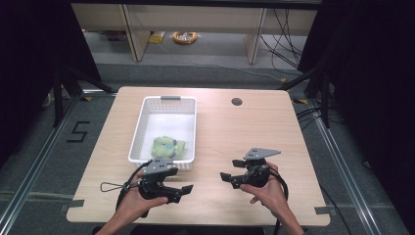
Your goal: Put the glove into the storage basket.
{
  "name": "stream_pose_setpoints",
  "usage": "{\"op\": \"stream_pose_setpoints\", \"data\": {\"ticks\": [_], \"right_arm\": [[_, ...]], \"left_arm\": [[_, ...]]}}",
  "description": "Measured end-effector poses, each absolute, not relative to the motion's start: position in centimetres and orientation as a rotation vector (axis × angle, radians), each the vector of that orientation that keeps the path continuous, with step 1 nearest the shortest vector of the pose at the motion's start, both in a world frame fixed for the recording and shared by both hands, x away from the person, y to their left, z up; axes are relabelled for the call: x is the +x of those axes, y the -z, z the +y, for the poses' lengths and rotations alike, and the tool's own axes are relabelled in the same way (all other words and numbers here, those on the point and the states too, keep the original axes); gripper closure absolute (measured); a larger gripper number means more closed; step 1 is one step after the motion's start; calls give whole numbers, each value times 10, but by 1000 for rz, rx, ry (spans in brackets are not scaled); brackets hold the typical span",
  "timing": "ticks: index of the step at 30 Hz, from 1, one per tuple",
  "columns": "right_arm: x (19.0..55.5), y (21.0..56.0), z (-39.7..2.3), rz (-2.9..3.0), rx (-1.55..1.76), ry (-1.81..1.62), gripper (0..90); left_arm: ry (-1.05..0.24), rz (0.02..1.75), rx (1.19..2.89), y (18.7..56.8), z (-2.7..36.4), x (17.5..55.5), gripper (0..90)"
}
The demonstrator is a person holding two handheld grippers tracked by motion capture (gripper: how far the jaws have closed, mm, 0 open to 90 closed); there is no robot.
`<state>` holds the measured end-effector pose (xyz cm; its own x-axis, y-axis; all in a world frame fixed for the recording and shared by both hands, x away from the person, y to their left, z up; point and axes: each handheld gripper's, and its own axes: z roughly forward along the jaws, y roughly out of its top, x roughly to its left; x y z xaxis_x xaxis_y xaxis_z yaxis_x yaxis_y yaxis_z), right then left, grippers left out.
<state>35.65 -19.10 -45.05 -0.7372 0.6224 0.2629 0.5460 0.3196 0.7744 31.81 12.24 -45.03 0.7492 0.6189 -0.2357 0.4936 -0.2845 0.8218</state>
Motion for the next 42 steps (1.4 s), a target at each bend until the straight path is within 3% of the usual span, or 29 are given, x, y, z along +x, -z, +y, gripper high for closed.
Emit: {"op": "stream_pose_setpoints", "data": {"ticks": [21, 42], "right_arm": [[324, 471, -201, 2481, 1121, -1377, 230], [293, 495, -218, 2502, 1123, -1306, 182]], "left_arm": [[-179, 891, 1938, 490, 143, 297, 174], [-182, 847, 2022, 498, 137, 280, 156]]}}
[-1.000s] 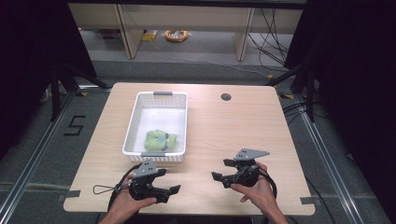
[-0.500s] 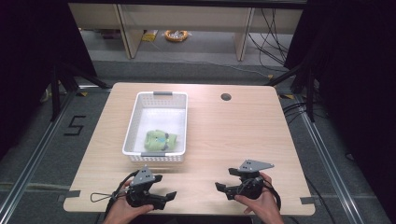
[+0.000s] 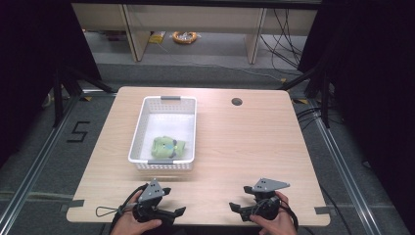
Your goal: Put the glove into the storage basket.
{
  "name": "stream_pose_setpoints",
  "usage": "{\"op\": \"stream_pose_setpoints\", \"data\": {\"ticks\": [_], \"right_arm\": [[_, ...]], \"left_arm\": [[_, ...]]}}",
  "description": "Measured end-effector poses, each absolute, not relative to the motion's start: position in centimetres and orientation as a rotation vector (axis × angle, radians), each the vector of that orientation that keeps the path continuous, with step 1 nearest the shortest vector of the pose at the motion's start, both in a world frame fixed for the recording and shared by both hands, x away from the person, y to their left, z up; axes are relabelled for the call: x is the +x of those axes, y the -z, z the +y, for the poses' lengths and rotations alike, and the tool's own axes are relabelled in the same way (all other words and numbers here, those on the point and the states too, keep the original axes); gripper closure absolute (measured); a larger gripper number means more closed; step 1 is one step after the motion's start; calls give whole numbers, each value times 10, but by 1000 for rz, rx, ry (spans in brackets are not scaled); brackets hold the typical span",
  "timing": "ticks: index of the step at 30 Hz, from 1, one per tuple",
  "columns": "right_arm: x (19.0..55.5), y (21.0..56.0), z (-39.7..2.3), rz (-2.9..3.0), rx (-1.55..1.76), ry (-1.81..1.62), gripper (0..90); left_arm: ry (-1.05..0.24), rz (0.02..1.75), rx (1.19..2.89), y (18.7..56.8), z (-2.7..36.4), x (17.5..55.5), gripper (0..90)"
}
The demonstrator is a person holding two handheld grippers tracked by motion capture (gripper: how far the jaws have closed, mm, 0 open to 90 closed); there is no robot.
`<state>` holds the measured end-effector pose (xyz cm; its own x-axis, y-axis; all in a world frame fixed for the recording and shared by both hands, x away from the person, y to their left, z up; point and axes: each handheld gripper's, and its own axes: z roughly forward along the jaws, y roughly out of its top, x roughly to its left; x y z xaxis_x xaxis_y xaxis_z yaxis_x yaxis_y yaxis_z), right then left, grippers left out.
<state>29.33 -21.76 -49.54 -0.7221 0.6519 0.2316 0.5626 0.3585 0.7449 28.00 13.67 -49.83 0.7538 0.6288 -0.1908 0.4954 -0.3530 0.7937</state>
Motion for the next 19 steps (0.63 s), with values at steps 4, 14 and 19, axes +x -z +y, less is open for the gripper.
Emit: {"op": "stream_pose_setpoints", "data": {"ticks": [4, 14, 19], "right_arm": [[288, 496, -218, 2499, 1116, -1266, 181], [284, 498, -218, 2496, 1117, -1233, 179], [286, 499, -218, 2504, 1098, -1222, 179]], "left_arm": [[-187, 848, 2020, 502, 135, 280, 156], [-196, 828, 2087, 503, 139, 283, 156], [-174, 872, 2036, 504, 135, 281, 156]]}}
